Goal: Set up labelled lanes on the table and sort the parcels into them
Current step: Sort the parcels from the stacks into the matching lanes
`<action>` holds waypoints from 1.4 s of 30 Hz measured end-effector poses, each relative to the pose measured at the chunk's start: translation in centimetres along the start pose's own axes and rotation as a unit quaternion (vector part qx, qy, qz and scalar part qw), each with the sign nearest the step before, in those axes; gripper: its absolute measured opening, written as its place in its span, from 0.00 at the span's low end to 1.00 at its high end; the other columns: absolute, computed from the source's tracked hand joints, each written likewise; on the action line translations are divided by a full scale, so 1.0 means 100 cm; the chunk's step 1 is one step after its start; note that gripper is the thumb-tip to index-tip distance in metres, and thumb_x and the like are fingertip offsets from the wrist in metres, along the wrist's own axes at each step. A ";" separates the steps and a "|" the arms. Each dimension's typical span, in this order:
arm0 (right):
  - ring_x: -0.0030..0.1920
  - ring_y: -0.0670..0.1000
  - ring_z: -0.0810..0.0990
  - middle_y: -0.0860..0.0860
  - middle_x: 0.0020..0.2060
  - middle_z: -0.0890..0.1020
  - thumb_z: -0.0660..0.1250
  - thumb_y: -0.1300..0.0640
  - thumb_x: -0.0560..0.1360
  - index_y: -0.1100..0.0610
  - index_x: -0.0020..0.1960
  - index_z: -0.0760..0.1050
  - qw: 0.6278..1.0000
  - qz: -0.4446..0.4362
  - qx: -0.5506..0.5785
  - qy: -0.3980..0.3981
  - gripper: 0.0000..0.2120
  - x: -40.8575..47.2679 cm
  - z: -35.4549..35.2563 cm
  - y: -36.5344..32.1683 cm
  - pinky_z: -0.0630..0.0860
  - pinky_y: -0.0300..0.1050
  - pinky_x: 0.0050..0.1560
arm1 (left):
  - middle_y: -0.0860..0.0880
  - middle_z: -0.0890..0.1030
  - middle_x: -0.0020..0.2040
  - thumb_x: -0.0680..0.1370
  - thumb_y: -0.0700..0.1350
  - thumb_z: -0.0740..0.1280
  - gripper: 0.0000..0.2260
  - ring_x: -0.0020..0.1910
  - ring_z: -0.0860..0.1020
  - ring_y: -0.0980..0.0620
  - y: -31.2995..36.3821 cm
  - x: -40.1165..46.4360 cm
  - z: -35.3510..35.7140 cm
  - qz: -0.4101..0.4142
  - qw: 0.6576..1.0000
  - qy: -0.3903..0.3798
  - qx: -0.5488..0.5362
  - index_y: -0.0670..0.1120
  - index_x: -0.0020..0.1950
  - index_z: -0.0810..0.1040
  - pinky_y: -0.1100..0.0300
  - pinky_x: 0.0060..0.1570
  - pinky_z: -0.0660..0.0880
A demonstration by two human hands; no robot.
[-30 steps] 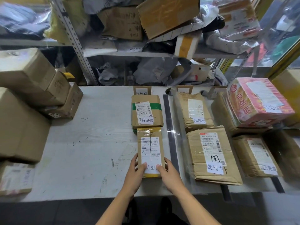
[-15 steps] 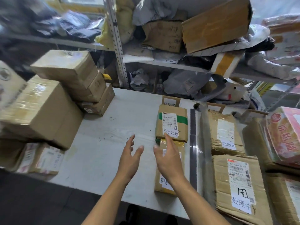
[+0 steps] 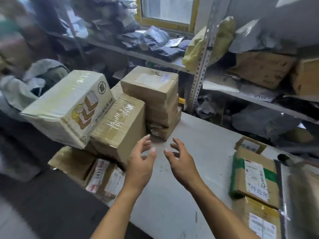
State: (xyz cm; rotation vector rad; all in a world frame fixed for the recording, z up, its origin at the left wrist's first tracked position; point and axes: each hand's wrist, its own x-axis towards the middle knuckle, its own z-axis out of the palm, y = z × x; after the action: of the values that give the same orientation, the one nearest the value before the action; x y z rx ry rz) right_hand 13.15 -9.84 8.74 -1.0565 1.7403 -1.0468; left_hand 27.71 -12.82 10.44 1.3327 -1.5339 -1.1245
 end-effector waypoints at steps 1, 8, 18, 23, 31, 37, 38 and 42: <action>0.56 0.36 0.76 0.41 0.67 0.73 0.65 0.41 0.79 0.40 0.76 0.60 1.000 0.000 0.004 -0.022 0.28 0.008 0.013 -0.009 0.74 0.31 0.42 | 0.59 0.79 0.58 0.80 0.49 0.66 0.14 0.57 0.77 0.65 0.003 0.007 -0.016 0.008 1.000 0.028 -0.003 0.63 0.64 0.73 0.73 0.50 0.72; 0.60 0.41 0.76 0.45 0.68 0.75 0.65 0.41 0.79 0.44 0.76 0.63 0.997 -0.019 0.018 -0.072 0.28 0.048 0.077 -0.057 0.74 0.35 0.51 | 0.61 0.82 0.50 0.77 0.52 0.65 0.08 0.52 0.80 0.61 0.019 0.034 -0.096 0.038 0.989 0.143 0.005 0.60 0.55 0.79 0.54 0.52 0.79; 0.59 0.46 0.79 0.45 0.65 0.76 0.66 0.41 0.78 0.46 0.78 0.58 0.995 0.044 0.058 -0.061 0.33 0.066 0.106 -0.069 0.79 0.55 0.61 | 0.50 0.68 0.73 0.78 0.52 0.67 0.26 0.72 0.64 0.48 0.007 0.059 -0.104 -0.004 0.954 0.077 0.289 0.51 0.74 0.66 0.48 0.71 0.66; 0.57 0.45 0.82 0.44 0.61 0.80 0.68 0.37 0.71 0.47 0.74 0.67 0.982 0.067 0.167 -0.055 0.34 0.059 0.094 -0.063 0.81 0.55 0.57 | 0.55 0.73 0.63 0.78 0.48 0.69 0.20 0.62 0.71 0.55 0.009 0.052 -0.096 0.031 0.974 0.088 0.207 0.55 0.68 0.70 0.54 0.61 0.75; 0.59 0.53 0.80 0.50 0.64 0.77 0.74 0.27 0.54 0.46 0.76 0.58 0.970 0.164 0.180 -0.005 0.56 0.048 0.062 -0.046 0.80 0.57 0.58 | 0.62 0.73 0.61 0.79 0.47 0.67 0.18 0.62 0.71 0.64 0.006 0.016 -0.051 0.087 0.983 -0.026 0.157 0.59 0.68 0.71 0.62 0.61 0.74; 0.53 0.53 0.84 0.50 0.57 0.81 0.77 0.38 0.62 0.49 0.68 0.65 0.958 0.208 0.195 0.031 0.40 0.036 0.046 -0.013 0.82 0.49 0.43 | 0.57 0.76 0.66 0.78 0.49 0.61 0.20 0.66 0.71 0.63 -0.010 -0.010 -0.018 0.049 0.991 -0.083 0.096 0.55 0.71 0.72 0.64 0.66 0.69; 0.51 0.53 0.85 0.50 0.55 0.82 0.76 0.41 0.66 0.50 0.66 0.67 0.955 0.214 0.200 0.045 0.34 0.033 0.044 -0.005 0.82 0.47 0.39 | 0.57 0.76 0.65 0.78 0.49 0.61 0.20 0.65 0.72 0.62 -0.013 -0.014 -0.013 0.043 0.990 -0.098 0.087 0.55 0.71 0.72 0.61 0.65 0.71; 0.40 0.53 0.87 0.56 0.48 0.86 0.69 0.52 0.75 0.56 0.58 0.75 0.930 0.237 0.273 0.067 0.14 0.017 0.036 0.033 0.78 0.43 0.29 | 0.59 0.80 0.59 0.79 0.47 0.61 0.16 0.59 0.76 0.63 -0.022 -0.029 0.003 0.058 0.983 -0.160 0.071 0.53 0.66 0.77 0.59 0.59 0.74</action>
State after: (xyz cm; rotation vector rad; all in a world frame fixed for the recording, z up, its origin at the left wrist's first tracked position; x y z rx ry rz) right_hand 15.16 -11.21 4.26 -0.2039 1.5539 -1.1988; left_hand 28.47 -9.99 8.21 1.1760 -1.9316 -1.2181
